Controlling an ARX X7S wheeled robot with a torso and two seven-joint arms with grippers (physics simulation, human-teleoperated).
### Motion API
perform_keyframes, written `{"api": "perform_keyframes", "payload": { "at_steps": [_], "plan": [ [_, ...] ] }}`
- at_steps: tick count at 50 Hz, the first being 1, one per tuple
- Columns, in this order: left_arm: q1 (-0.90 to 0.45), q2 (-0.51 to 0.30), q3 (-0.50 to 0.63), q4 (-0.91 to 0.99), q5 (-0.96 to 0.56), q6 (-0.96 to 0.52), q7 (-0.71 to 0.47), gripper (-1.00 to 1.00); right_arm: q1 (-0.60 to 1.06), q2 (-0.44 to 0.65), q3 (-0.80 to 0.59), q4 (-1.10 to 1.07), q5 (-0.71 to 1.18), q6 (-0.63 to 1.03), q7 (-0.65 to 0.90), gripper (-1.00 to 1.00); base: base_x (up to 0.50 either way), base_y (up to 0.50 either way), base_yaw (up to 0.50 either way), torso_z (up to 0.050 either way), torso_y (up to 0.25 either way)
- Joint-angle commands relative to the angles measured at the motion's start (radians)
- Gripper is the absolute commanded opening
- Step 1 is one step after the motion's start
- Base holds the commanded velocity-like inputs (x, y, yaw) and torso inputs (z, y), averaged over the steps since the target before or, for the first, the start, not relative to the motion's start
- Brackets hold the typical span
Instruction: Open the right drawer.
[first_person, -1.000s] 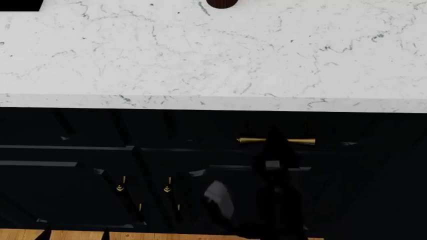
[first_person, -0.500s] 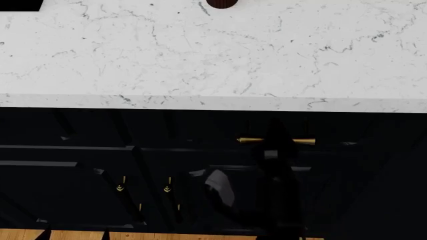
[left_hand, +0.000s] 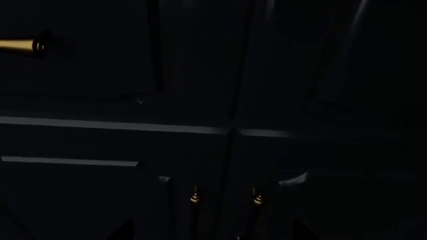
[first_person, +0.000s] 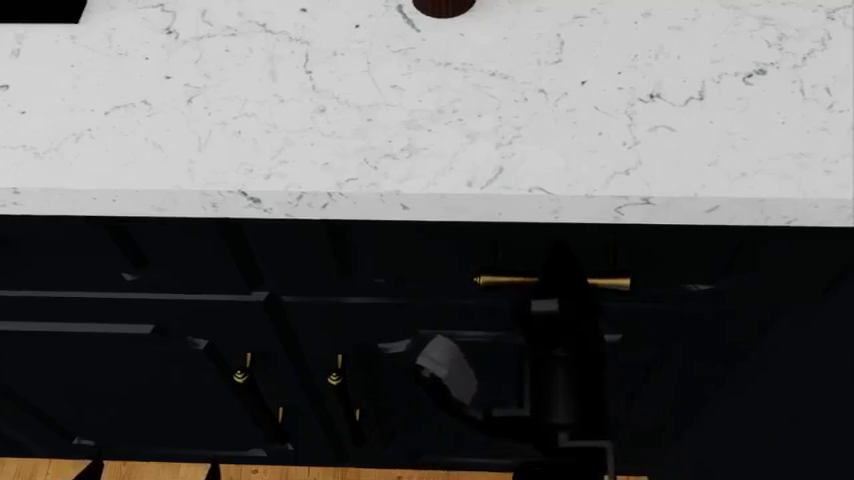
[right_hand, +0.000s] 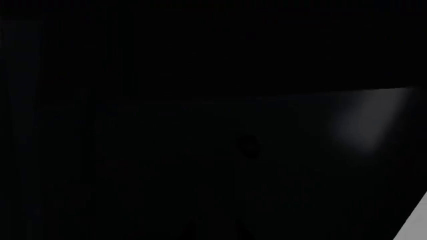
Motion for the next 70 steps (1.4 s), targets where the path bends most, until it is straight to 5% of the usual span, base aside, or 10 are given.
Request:
{"api": "perform_keyframes", "payload": {
  "at_steps": [1, 24, 70],
  "plan": [
    [-0.001, -0.004, 0.004, 0.006, -0.005, -0.003, -0.004, 1.00, 0.033, -0.013, -0.030, 0.065, 0.070, -0.051, -0.040, -1.00, 0.00, 0.00, 0.00, 0.000, 0.000],
    [-0.010, -0.008, 0.016, -0.006, -0.004, 0.002, -0.007, 1.00, -0.172, 0.156, -0.087, -0.445, -0.055, 0.134, -0.204, -1.00, 0.00, 0.00, 0.00, -0.001, -0.001],
    [-0.014, -0.019, 0.032, -0.009, -0.010, 0.008, -0.018, 1.00, -0.384, 0.292, -0.099, -0.804, -0.152, 0.292, -0.281, -1.00, 0.00, 0.00, 0.00, 0.000, 0.000]
  ]
}}
